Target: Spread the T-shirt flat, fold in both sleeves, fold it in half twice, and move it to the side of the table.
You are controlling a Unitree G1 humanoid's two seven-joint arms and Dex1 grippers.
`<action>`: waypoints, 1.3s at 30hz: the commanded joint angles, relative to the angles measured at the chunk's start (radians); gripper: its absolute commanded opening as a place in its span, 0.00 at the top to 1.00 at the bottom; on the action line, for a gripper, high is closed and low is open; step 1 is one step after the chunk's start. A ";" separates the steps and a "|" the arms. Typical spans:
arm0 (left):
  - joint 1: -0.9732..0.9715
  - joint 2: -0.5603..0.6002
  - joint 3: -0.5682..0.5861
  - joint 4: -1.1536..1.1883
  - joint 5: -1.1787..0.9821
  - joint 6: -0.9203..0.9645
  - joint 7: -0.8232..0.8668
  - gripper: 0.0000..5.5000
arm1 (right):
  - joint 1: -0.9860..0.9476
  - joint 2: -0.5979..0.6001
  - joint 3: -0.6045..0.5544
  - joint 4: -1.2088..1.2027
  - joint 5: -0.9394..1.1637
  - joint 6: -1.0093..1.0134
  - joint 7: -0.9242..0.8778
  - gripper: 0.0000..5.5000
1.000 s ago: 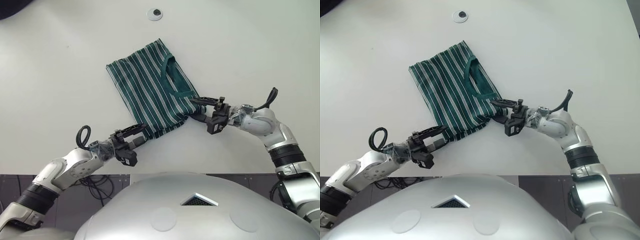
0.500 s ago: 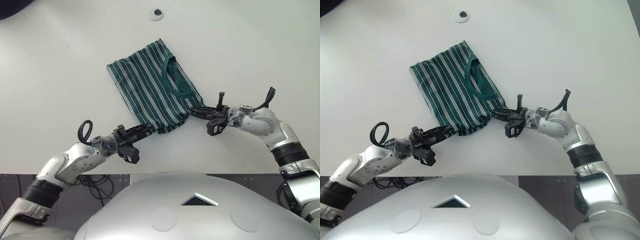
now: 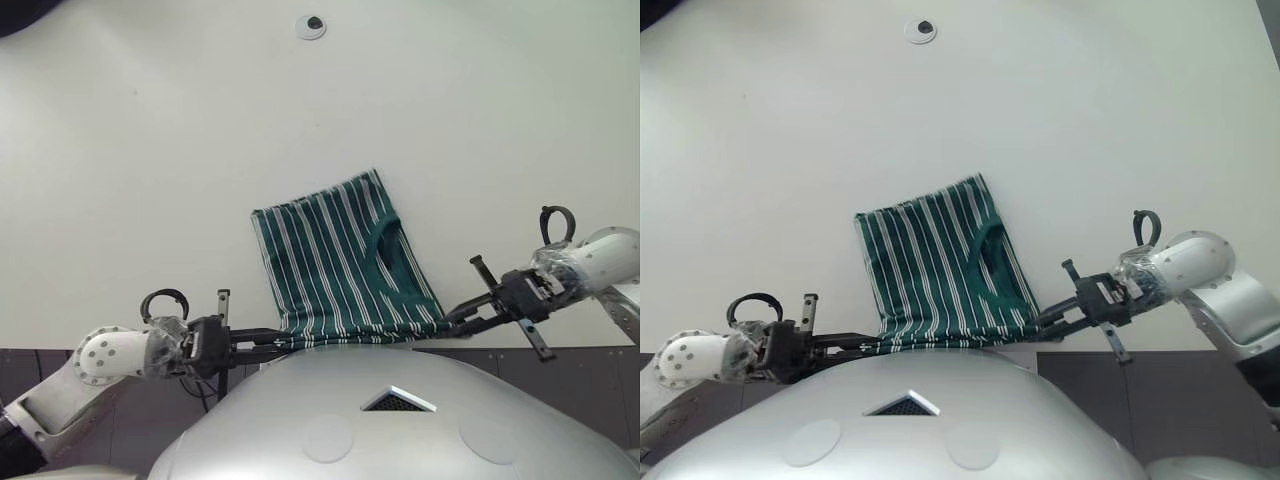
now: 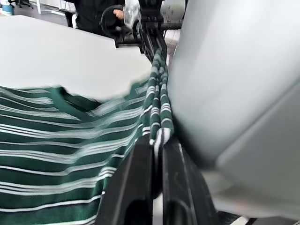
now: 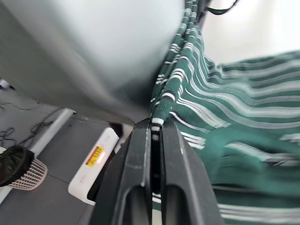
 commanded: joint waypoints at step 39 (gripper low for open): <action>-0.477 -0.782 0.541 0.382 0.381 0.498 0.455 0.82 | -0.268 0.672 0.075 0.368 -0.669 -0.264 -0.497 0.79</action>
